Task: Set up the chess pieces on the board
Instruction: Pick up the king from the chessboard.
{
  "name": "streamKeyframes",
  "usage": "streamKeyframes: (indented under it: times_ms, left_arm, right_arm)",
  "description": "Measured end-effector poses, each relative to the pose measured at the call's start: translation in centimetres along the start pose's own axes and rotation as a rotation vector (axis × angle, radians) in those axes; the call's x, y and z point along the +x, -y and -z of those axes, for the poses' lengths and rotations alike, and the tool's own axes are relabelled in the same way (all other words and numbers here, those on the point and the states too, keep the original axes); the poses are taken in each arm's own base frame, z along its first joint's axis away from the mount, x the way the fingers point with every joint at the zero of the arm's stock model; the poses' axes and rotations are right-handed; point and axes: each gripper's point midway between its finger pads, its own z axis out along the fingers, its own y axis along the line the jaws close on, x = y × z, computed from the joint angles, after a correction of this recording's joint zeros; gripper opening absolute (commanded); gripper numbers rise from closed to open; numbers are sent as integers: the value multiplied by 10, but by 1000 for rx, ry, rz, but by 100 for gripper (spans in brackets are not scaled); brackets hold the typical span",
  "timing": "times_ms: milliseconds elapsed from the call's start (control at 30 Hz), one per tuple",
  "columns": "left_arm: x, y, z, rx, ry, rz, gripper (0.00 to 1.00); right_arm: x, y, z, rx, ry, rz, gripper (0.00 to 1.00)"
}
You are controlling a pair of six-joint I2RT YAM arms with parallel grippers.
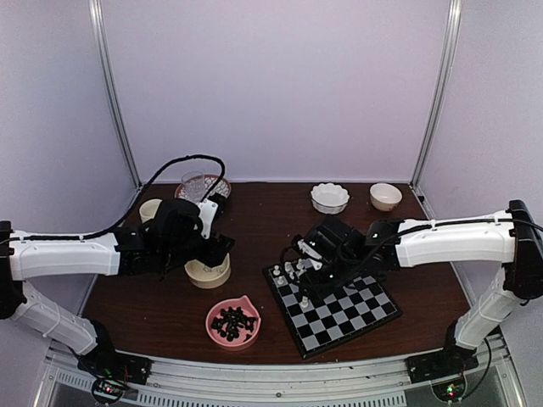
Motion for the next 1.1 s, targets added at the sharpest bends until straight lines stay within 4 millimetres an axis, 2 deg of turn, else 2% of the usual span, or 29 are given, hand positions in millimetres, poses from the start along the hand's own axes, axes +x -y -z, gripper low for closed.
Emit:
streamKeyframes:
  times_ms: [267,533,1100]
  left_arm:
    - [-1,-1,1,-2,3,1,56]
    - [-1,-1,1,-2,3,0,56]
    - [0,-1,1,-3,1,0,55]
  right_arm:
    - [17,2,-18,21,-79,15,46]
    - [19,-1,-30,22,-113,27,38]
    - [22,-5,-42,27,-147,53,22]
